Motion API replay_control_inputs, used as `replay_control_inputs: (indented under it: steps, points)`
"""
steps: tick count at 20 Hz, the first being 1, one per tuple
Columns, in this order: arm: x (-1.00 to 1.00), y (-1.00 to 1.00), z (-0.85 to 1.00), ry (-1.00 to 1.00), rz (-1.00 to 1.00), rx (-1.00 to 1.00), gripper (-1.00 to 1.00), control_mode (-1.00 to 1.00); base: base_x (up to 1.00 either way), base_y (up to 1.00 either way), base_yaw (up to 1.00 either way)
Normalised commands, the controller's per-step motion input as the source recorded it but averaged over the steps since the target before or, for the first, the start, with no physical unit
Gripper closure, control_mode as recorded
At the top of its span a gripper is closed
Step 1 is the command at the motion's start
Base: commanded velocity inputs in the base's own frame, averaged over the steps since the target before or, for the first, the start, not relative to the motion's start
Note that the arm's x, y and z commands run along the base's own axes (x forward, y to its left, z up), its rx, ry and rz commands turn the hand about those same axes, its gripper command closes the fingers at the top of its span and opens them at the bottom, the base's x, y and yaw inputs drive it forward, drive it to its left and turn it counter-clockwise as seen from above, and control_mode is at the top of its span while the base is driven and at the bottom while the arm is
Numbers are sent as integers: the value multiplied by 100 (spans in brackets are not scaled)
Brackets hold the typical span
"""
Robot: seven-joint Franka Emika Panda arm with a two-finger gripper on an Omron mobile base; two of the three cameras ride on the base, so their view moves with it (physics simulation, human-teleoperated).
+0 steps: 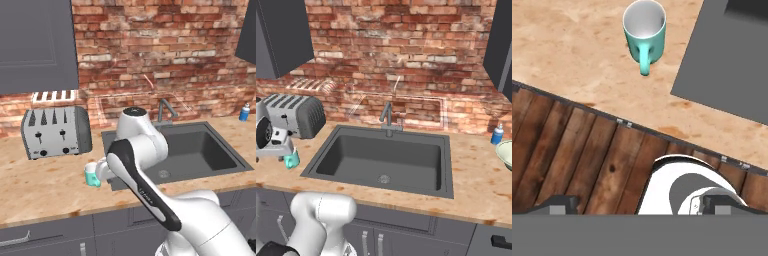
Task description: Pick the mug and place it in the sink. Pick the bowl and place it in the open cabinet and then close the cabinet.
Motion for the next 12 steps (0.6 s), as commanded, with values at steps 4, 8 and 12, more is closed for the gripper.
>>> replay_control_inputs:
  steps: [4, 8, 12]
  points:
    - [33, 0, -6, 4, 0, 0, -100, -100, 0, 0, 0]
    - [34, 0, -6, 7, 0, 0, -100, -100, 0, 0, 0]
    - [26, 1, -13, 8, 0, 0, -100, -100, 0, 0, 0]
